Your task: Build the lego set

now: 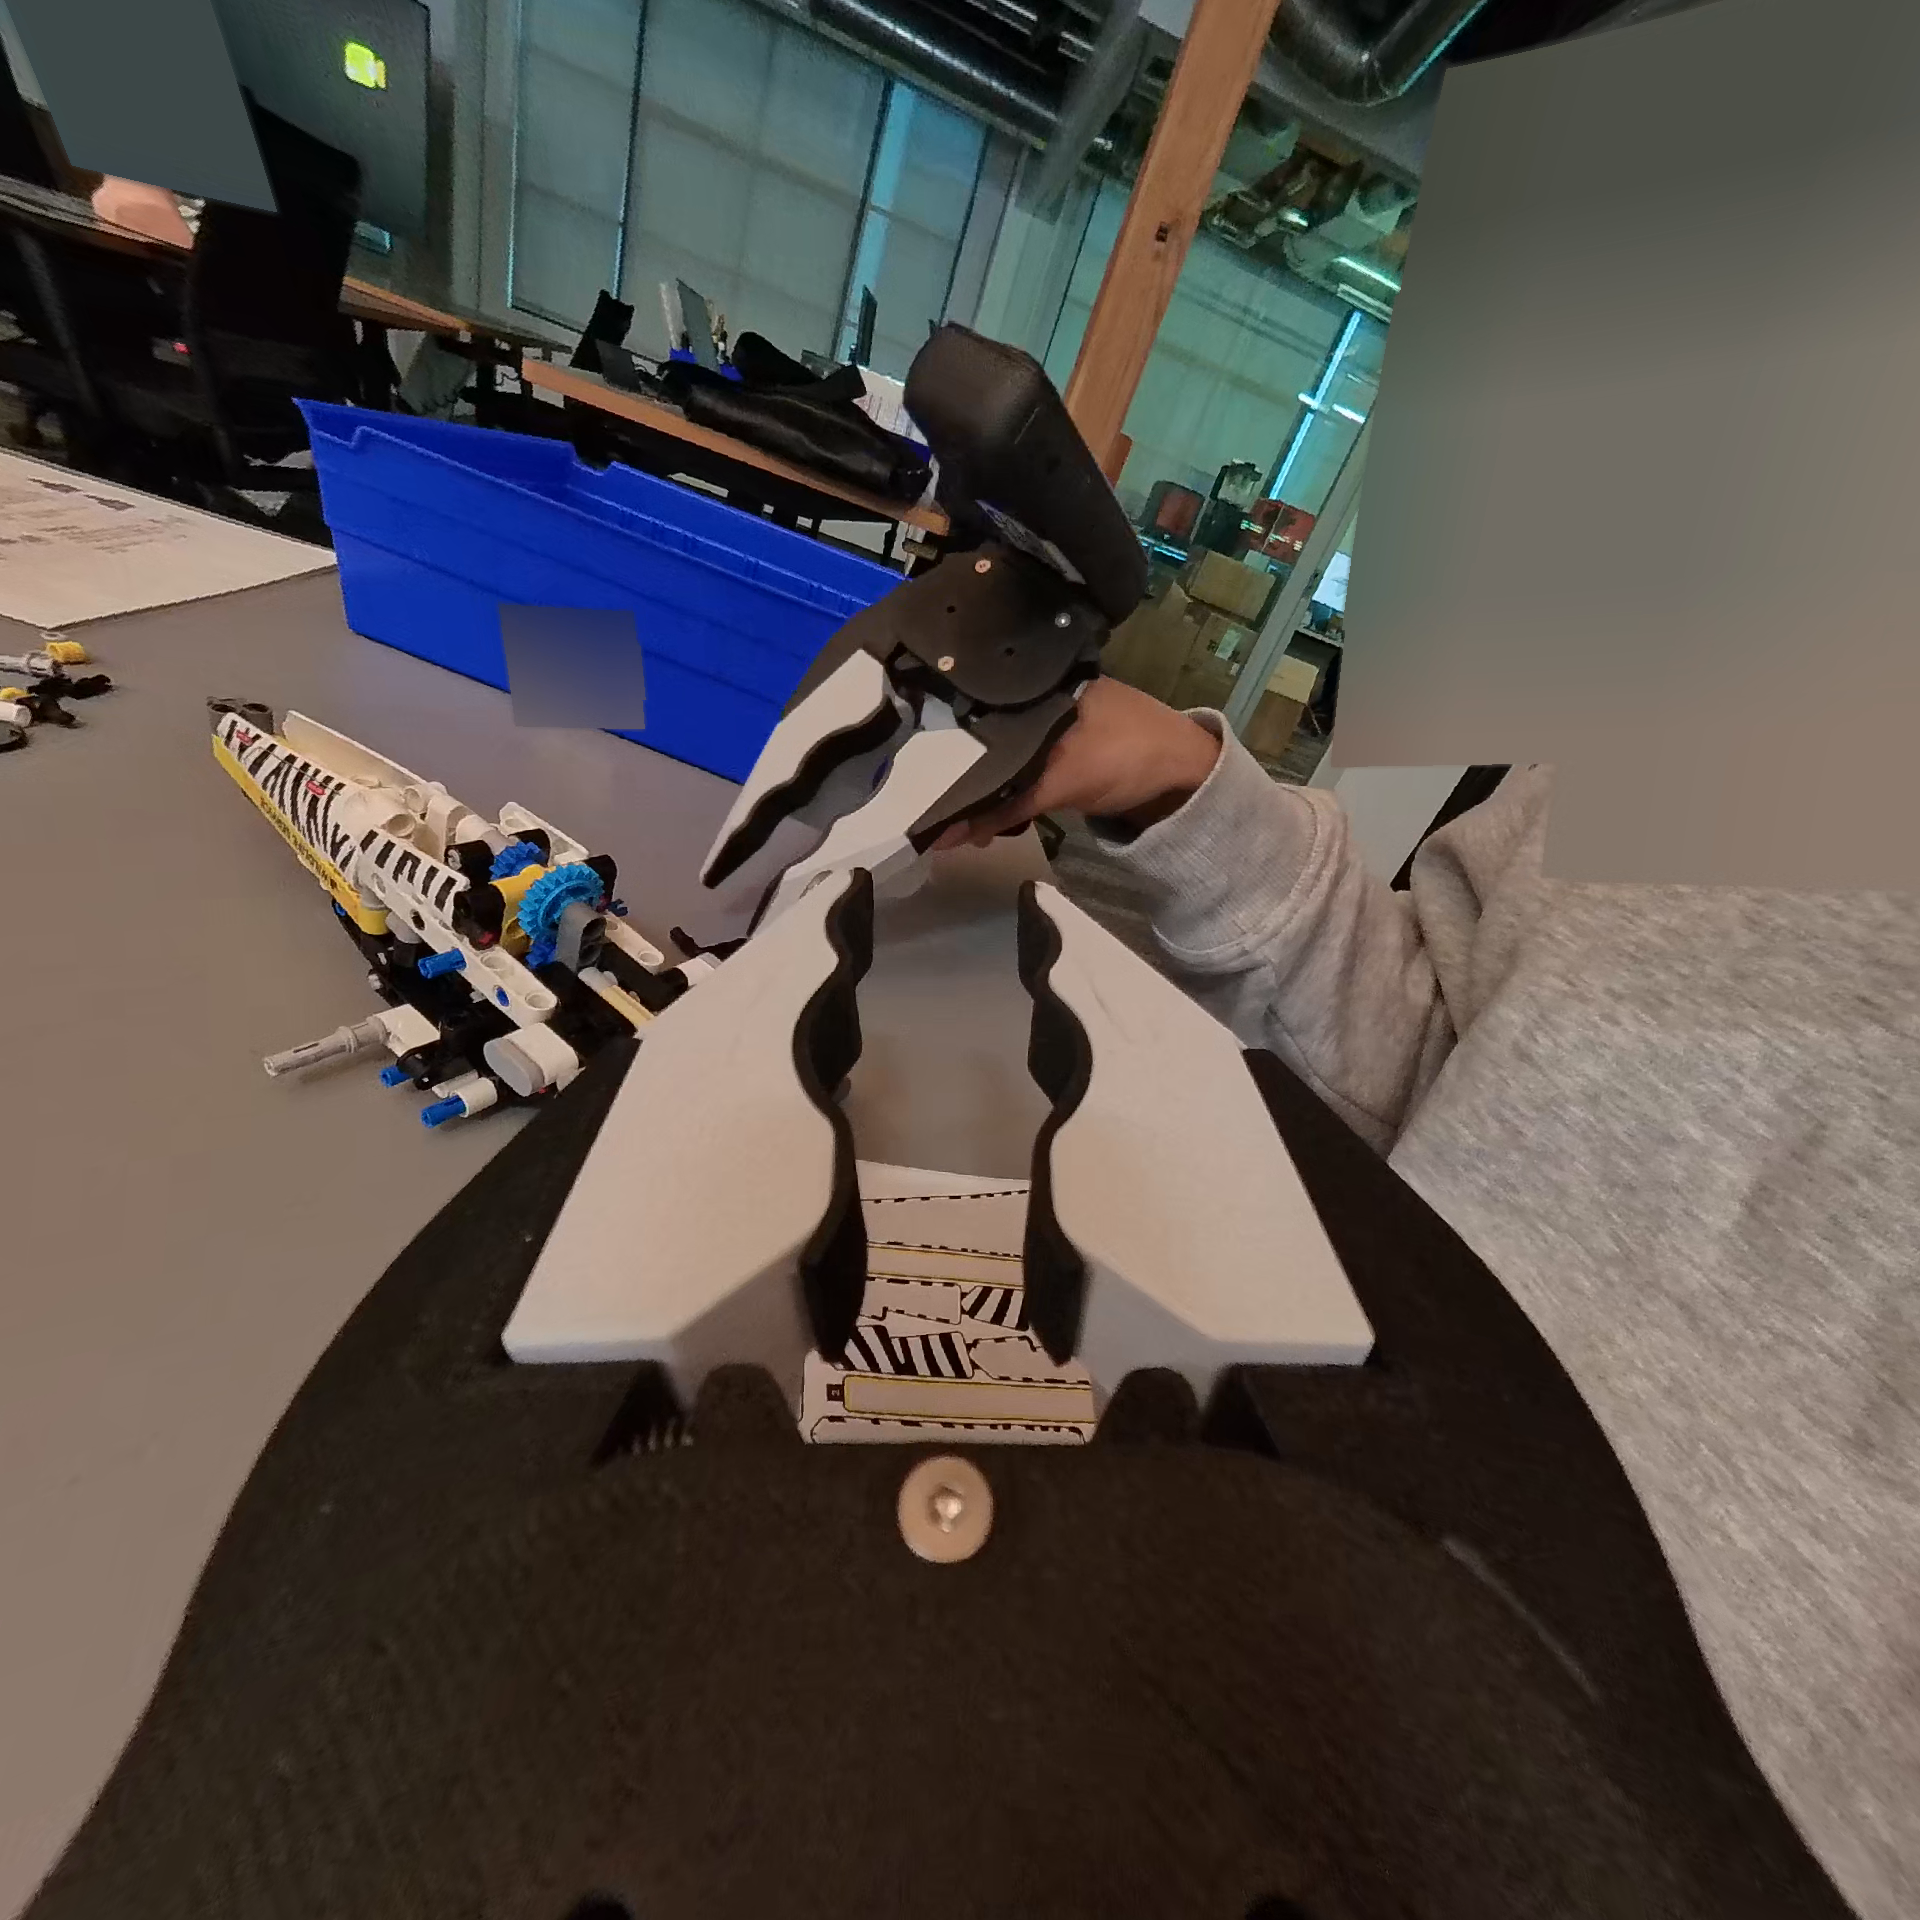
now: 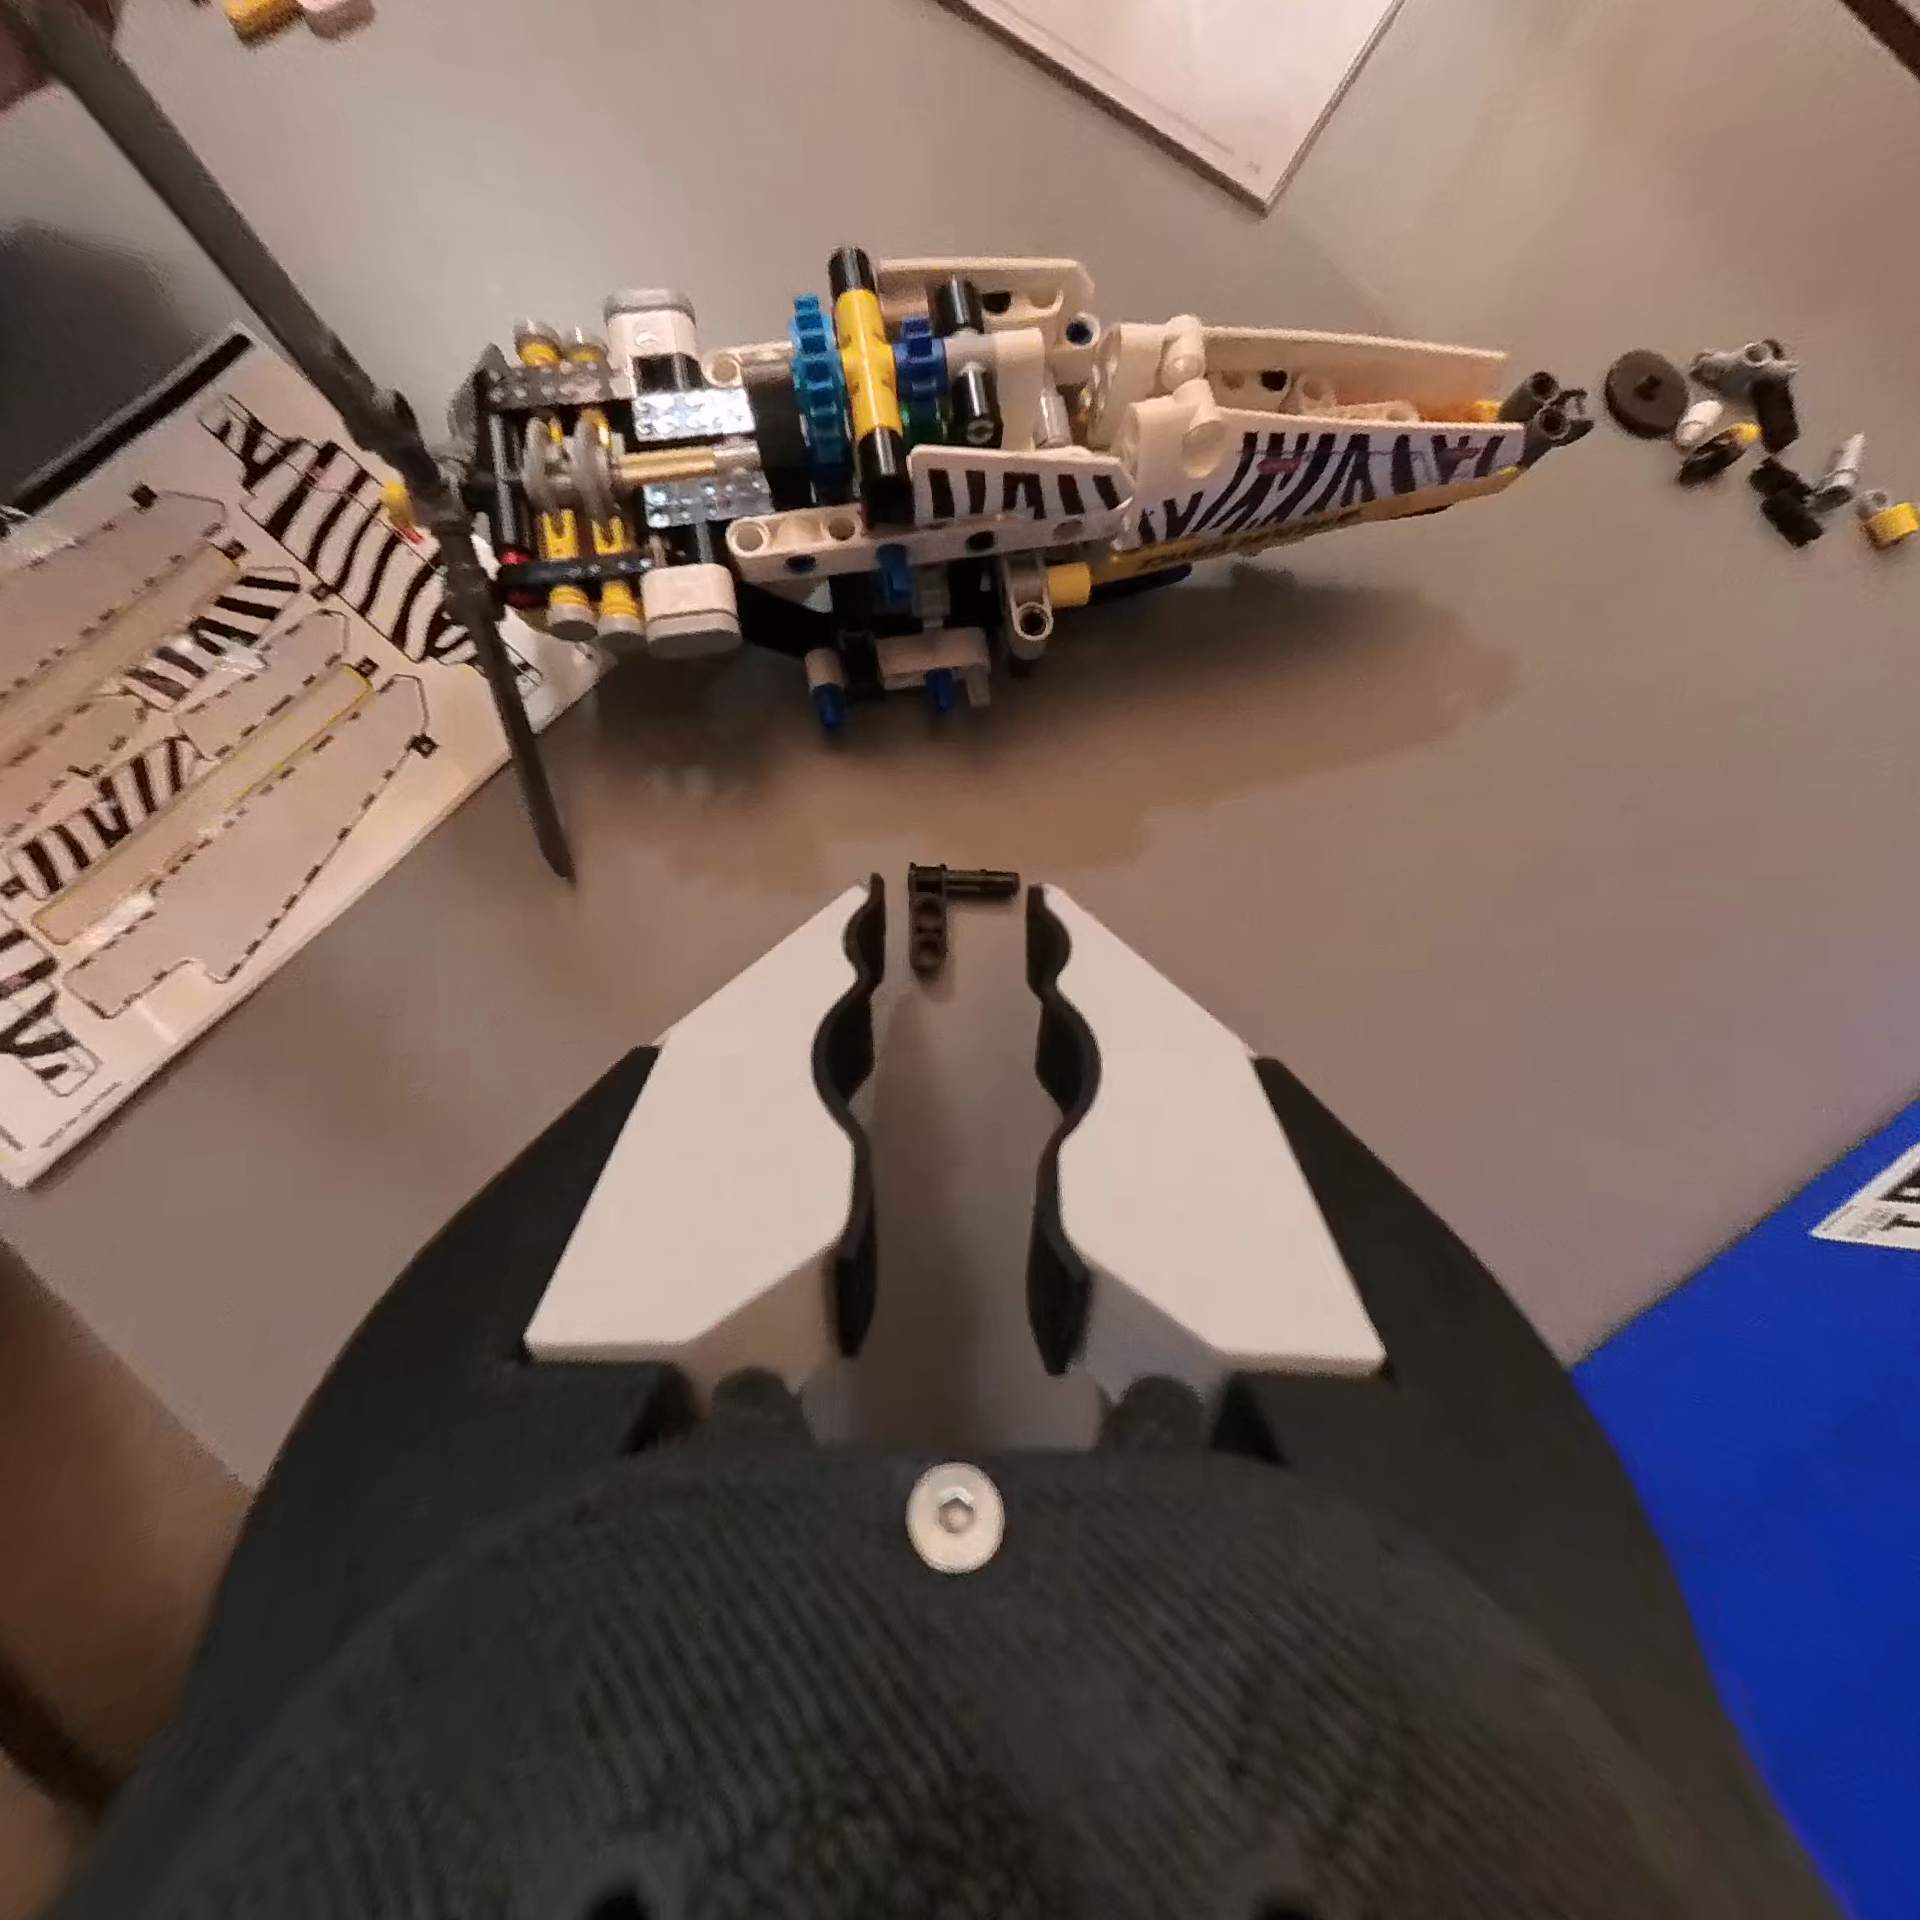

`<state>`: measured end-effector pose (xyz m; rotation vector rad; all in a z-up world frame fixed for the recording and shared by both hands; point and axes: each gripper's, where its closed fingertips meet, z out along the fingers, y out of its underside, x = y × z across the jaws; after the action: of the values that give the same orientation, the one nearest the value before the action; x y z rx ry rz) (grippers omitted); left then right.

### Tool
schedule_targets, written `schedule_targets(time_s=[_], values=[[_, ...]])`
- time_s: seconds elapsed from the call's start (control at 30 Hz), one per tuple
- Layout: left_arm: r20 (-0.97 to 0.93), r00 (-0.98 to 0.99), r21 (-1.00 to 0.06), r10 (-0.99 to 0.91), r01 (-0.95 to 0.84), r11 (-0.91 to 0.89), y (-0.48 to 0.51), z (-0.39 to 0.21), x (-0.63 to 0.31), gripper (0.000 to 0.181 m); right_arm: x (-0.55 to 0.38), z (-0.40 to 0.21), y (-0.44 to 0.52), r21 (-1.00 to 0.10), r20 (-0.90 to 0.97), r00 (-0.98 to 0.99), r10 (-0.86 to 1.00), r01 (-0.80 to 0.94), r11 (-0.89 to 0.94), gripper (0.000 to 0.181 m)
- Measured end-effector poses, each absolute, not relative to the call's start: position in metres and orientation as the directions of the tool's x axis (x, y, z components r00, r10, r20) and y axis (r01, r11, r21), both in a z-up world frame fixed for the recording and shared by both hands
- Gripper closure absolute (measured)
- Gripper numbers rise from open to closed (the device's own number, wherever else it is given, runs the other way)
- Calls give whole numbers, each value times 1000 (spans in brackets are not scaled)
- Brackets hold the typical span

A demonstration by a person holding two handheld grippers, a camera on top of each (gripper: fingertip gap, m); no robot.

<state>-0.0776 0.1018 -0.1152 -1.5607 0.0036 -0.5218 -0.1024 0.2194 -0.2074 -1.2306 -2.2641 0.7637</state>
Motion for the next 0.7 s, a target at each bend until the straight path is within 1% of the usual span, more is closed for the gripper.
schedule_targets(time_s=[0.1,0.2,0.37,0.43,0.5,0.57,0.63,0.7], values=[[321,892,-946,-317,313,-78,102,-116,-78,156,-98,-215,214,-624,60,-505,861,654,427,162],[321,893,-947,-315,312,-79,102,-116,-78,157,-99,-221,217,-584,60,-495,867,687,432,163],[321,893,-947,-315,312,-81,102,-117,-78,157,-101,-224,214,-565,37,-497,867,705,429,169],[321,893,-947,-315,311,-82,103,-117,-78,157,-101,-227,215,-554,45,-497,867,710,435,176],[320,894,-947,-313,311,-81,103,-117,-78,157,-102,-227,215,-559,44,-495,868,708,432,176],[320,895,-947,-310,312,-79,103,-117,-79,157,-106,-222,216,-602,56,-483,874,682,415,176],[324,896,-946,-305,316,-75,103,-116,-80,157,-113,-206,209,-705,39,-467,883,613,355,176],[329,898,-944,-291,322,-71,103,-117,-84,157,-120,-184,205,-815,6,-432,902,521,254,177]])
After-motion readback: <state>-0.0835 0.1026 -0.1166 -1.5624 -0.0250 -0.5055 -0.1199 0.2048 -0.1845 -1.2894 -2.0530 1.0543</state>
